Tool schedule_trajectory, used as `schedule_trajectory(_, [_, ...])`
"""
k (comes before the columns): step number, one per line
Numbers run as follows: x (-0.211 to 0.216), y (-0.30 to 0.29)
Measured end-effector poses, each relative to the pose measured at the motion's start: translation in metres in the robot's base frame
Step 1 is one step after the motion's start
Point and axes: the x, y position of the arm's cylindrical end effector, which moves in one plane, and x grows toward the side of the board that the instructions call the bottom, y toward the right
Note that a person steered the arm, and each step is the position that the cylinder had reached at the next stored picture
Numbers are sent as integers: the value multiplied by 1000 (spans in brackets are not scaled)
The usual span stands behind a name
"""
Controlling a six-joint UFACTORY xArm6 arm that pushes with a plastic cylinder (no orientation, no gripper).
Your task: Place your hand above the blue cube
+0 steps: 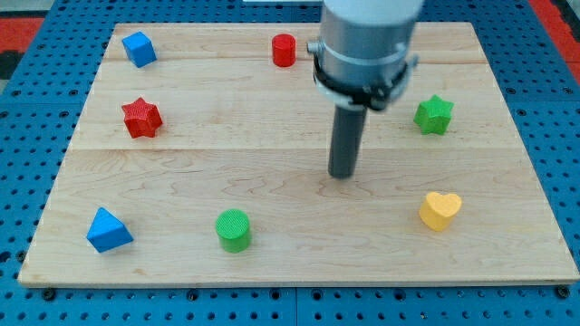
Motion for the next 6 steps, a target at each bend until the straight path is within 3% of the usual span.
schedule_trajectory(1, [-73,-40])
schedule_trajectory(3, [-183,-192])
schedule_trajectory(4, [-244,-237])
schedule_trajectory(5, [-267,-291])
schedule_trajectory(6, [-231,-312])
